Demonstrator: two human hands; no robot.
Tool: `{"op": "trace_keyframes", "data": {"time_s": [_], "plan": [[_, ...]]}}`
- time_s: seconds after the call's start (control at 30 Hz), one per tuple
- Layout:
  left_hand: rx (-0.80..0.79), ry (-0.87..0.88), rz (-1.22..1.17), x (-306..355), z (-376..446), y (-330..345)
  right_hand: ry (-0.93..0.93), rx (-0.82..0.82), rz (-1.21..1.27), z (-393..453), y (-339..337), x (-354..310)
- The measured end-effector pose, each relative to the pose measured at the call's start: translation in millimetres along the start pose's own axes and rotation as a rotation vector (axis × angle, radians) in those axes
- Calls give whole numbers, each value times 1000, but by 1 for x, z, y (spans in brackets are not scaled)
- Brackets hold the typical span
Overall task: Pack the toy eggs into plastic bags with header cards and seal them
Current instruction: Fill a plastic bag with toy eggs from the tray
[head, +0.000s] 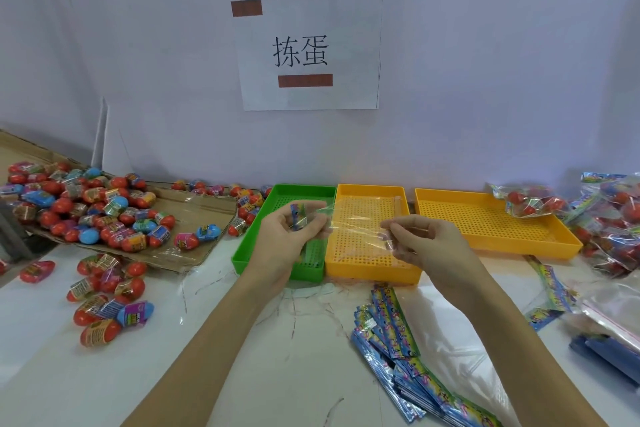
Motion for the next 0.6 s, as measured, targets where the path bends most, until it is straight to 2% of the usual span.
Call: {"op": "trace_keyframes", "data": {"time_s": [0.1,0.2,0.3,0.37,0.43,0.53,0.6], "plan": [[19,33,85,0,0,-1,4,-3,-22,-1,4,2],[34,100,136,4,-2,0,-34,118,-198,-2,5,3],[61,206,188,19,-4,-2,-258,264,-450,-9,4,-19],[90,246,209,25,-6,-4,-384,255,-502,-14,8,-29],[112,255,211,26,-7,-6,-327,227,-394,-14,9,-27],[120,281,277,28,-9,-6,-78,173,-75,-11,9,-7],[129,306,315,32,-10,-6,0,123,29,-11,11,-1]]}}
Point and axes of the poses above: each hand's wrist, its own z-axis towards the middle knuckle, its own y-axis out of the palm, x = y × z, the point moved 10 cm from there along z, towards the middle knuckle, and after that the axes turned 1 degree about z, right-handed, at the moved point
